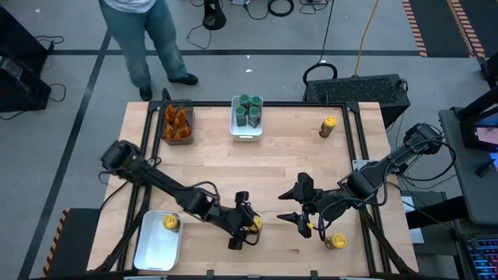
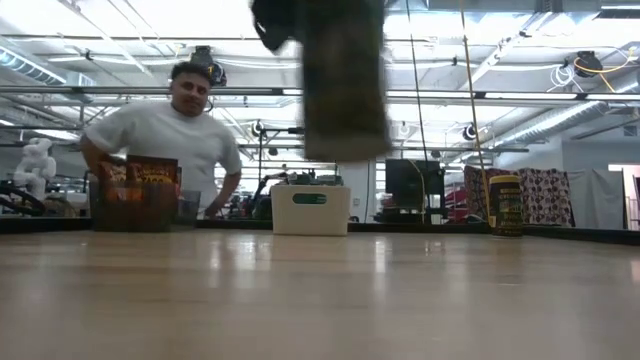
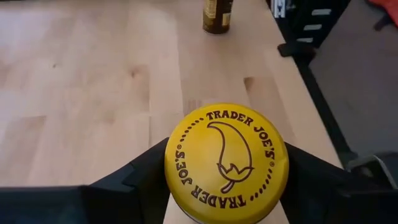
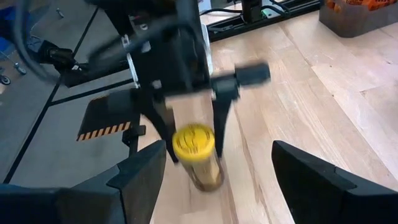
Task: Sort spices by type
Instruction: Put the bottom left yellow seasoning bottle into the bottom white bin
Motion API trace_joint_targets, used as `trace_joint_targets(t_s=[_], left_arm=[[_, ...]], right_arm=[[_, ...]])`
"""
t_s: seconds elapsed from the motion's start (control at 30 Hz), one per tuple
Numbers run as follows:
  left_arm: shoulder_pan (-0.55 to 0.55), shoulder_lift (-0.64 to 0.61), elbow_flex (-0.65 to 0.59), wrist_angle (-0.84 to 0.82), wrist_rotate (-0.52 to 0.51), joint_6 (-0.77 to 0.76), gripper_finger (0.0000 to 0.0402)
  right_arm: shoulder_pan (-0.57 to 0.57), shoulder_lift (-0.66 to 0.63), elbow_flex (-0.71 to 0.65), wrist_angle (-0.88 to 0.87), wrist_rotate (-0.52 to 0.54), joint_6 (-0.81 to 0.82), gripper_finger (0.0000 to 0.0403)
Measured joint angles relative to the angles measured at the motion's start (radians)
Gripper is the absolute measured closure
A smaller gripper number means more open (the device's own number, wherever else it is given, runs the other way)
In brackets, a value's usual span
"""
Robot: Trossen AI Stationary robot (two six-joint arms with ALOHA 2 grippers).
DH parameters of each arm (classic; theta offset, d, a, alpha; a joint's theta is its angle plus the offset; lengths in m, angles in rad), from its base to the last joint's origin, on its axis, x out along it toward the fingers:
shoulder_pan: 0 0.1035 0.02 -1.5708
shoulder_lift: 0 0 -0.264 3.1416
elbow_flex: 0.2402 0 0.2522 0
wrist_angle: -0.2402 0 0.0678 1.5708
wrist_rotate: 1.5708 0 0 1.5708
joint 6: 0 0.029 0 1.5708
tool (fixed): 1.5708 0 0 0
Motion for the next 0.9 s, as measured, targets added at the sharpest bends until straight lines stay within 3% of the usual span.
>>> trace_joint_targets(t_s=[0.23,0.47,0.7,0.9], left_arm=[[-0.065,-0.233,0.000,-0.255,-0.007,-0.019,0.0157],[-0.203,-0.448,0.000,-0.578,-0.059,-0.210,0.0155],[-0.388,-0.536,0.000,-0.818,-0.039,-0.391,0.0154],[-0.528,-0.538,0.000,-0.918,0.004,-0.418,0.0154]], right_arm=[[-0.010,0.000,0.000,0.017,0.003,0.007,0.0129],[-0.015,0.000,0.000,0.064,0.006,0.008,0.0129],[-0.015,0.000,0.000,0.098,0.032,0.043,0.0129],[-0.016,0.002,0.000,0.150,0.102,0.061,0.0129]])
